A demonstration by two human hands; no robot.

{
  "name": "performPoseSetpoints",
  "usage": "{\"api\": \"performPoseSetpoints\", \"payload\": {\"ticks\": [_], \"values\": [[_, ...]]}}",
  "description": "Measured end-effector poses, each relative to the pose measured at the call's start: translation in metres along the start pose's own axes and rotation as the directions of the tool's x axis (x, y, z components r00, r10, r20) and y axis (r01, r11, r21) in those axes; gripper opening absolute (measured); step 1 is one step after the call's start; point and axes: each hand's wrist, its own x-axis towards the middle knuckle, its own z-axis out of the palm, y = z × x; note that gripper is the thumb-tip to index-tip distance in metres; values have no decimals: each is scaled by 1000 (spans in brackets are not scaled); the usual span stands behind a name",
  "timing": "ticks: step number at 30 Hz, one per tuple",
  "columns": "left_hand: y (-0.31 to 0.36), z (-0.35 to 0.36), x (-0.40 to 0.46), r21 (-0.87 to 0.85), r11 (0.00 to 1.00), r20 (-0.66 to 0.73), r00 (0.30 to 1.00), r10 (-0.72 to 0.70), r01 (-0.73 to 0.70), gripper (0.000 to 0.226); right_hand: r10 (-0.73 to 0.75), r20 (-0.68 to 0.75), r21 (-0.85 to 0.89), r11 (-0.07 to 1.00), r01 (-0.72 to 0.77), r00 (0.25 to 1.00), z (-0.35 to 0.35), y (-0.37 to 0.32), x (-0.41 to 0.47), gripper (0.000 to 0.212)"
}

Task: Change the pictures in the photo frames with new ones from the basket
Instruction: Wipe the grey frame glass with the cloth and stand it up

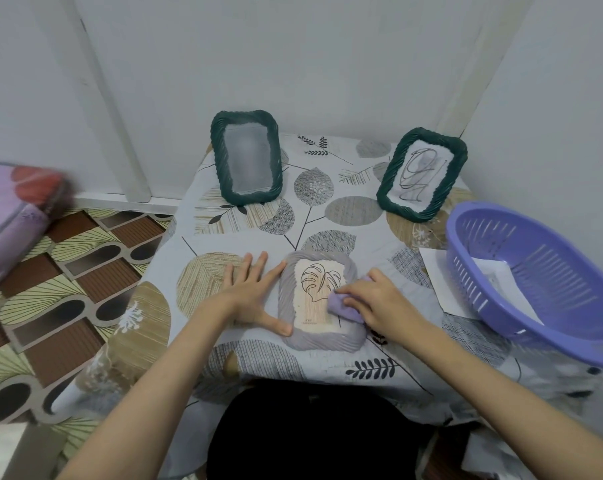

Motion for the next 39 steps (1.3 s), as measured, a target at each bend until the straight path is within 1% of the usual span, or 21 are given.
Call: {"api": "performPoseSetpoints", "payload": {"ticks": [2, 3, 6, 9, 11, 14, 17, 19, 21, 22, 24, 26, 28, 30, 32, 34, 35, 36, 37, 38, 39], "values": [[0, 0, 0, -1, 1000, 4, 1000, -2, 2, 132, 21, -64, 4, 1000, -21, 998, -1, -1, 16, 56], [0, 0, 0, -4, 1000, 4, 1000, -3, 3, 131, 35, -88, 14, 999, -33, 996, 1, 0, 25, 53], [0, 0, 0, -8, 1000, 2, 1000, 0, 0, 130, 141, -119, 40, 990, -138, 983, 13, 5, 51, 27], [1, 0, 0, 3, 1000, -6, 1000, -4, 4, 130, 181, -182, 74, 983, -170, 967, 33, -1, 70, 21], [1, 1, 1, 16, 1000, -5, 1000, -10, 10, 130, 162, -191, 127, 982, -139, 968, 44, -20, 75, 21], [0, 2, 2, 21, 1000, -13, 1000, -15, 16, 129, 146, -148, 223, 969, -111, 978, 48, -45, 70, 20], [0, 2, 2, 4, 1000, -31, 999, -6, 6, 128, 106, -46, 205, 974, -94, 993, 42, -49, 38, 23], [0, 2, 2, 11, 1000, -29, 1000, -8, 9, 128, 20, 10, 199, 980, -21, 1000, 32, -52, 4, 30], [0, 1, 1, 16, 1000, -26, 1000, -11, 11, 129, -69, -25, 167, 983, 72, 997, 24, -40, -24, 37], [0, 1, 0, 13, 1000, -23, 1000, -11, 11, 129, -79, -56, 126, 988, 85, 995, 22, -30, -30, 38], [1, 1, 0, 8, 1000, -16, 1000, -10, 10, 131, -7, -90, 81, 997, 15, 996, 15, -12, -31, 38], [0, 1, 1, 9, 1000, -6, 1000, -6, 6, 140, 75, -137, 69, 995, -66, 988, 13, -6, -22, 36], [-1, 0, 1, -2, 1000, -4, 1000, -1, 1, 147, 176, -165, 131, 979, -155, 971, 13, -9, -7, 28], [-1, -1, 1, -22, 1000, -7, 1000, -8, 8, 145, 348, -178, 355, 895, -270, 920, 11, -13, 9, 27], [3, -5, -1, -40, 999, 4, 1000, -29, 29, 137, 505, -154, 602, 730, -325, 849, 6, -14, 22, 28], [10, -12, -3, -56, 998, 1, 1000, -31, 31, 133, 584, -82, 764, 557, -325, 808, 1, -17, 29, 33], [17, -17, -7, -105, 994, -38, 999, -6, 2, 129, 607, -44, 830, 465, -309, 794, 0, -19, 31, 34], [24, -23, -12, -220, 974, -107, 994, 33, -56, 120, 625, -12, 882, 374, -286, 780, -1, -23, 32, 33], [33, -28, -18, -411, 900, -190, 979, 67, -142, 104, 642, 12, 923, 287, -255, 767, -1, -28, 33, 32], [44, -33, -23, -634, 740, -265, 962, 65, -225, 82, 656, 38, 956, 196, -218, 754, -1, -33, 34, 31], [55, -37, -29, -809, 518, -304, 952, 32, -276, 60, 665, 66, 980, 99, -175, 744, 0, -38, 35, 29]]}}
